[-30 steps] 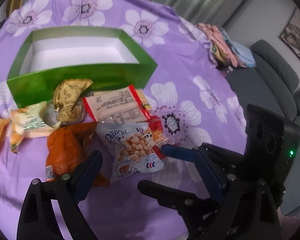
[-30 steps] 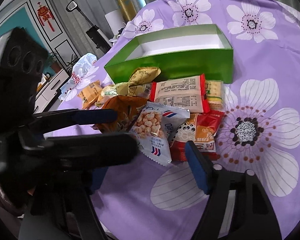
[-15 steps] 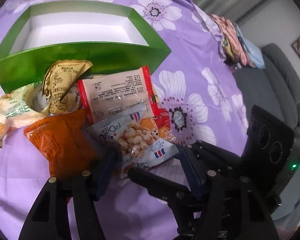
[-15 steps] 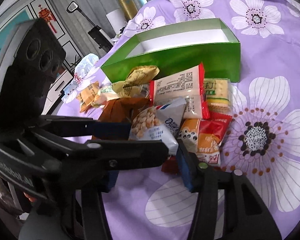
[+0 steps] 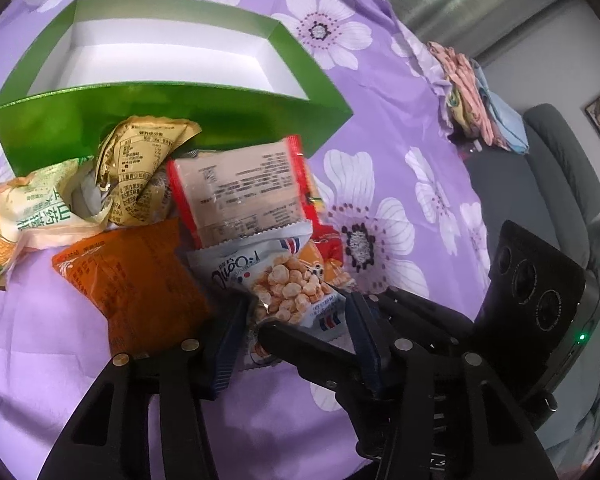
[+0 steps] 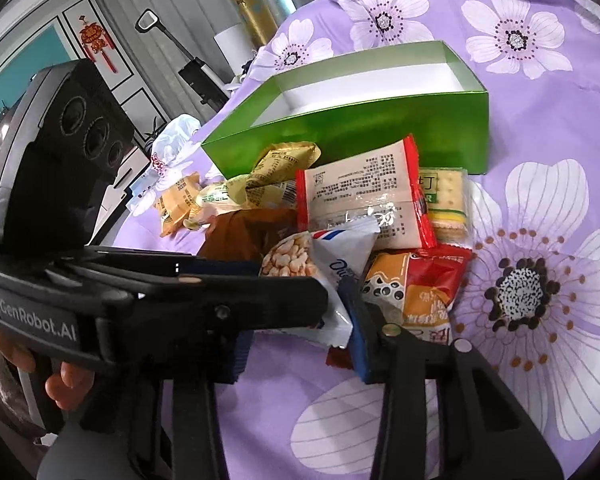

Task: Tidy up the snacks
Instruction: 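Carry the peanut bag into the green box and open the right gripper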

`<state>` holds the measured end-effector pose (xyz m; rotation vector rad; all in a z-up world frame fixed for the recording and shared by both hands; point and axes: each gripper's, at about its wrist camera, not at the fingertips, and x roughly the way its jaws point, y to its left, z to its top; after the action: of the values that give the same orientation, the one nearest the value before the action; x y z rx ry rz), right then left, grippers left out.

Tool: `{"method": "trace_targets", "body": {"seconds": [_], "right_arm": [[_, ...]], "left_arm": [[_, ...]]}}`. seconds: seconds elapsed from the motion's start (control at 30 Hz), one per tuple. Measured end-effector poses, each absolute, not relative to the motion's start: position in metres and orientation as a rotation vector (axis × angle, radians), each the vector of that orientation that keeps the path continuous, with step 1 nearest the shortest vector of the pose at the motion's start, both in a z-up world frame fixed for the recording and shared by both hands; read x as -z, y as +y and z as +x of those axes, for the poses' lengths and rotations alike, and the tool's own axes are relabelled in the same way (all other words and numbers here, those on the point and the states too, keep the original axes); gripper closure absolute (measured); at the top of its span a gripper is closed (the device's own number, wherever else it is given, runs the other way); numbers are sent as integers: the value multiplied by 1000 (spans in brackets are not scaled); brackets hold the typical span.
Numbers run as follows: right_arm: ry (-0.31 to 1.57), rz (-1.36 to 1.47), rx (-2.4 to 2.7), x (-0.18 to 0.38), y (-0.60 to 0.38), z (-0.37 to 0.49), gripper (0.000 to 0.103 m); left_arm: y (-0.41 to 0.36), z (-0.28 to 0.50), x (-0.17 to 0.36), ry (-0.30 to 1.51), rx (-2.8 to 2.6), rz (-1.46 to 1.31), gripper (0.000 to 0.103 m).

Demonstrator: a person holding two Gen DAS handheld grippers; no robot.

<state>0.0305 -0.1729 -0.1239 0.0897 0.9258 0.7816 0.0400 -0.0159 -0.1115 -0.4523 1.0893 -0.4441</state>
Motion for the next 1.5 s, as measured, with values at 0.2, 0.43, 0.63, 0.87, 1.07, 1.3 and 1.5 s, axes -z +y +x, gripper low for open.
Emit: {"method": "trace_targets", "body": {"seconds": [0.2,0.43,0.63,0.87,1.07,1.3,1.5], "right_arm": [[864,96,-784,100,-181,18,66],[721,51,-774,52,-180,21,66],[648,29,-778,35,-174,48,66],[621,20,-790,34,-158,91,66],[659,26,-793,44,-137,128,66],[716,27,-786,61,-116,154,58],[735,31,-695,68,-128,156,37]], "left_arm": [[-22,31,80,996,468,-407,52],[-21,43,39,875,494,-369,52],[-11,72,20,815,482,-359,52],[13,112,24,810,461,-398,52],[32,142,41,849,429,-445,52],[45,162,62,896,372,-479,52],[61,157,55,869,278,-462,19]]}}
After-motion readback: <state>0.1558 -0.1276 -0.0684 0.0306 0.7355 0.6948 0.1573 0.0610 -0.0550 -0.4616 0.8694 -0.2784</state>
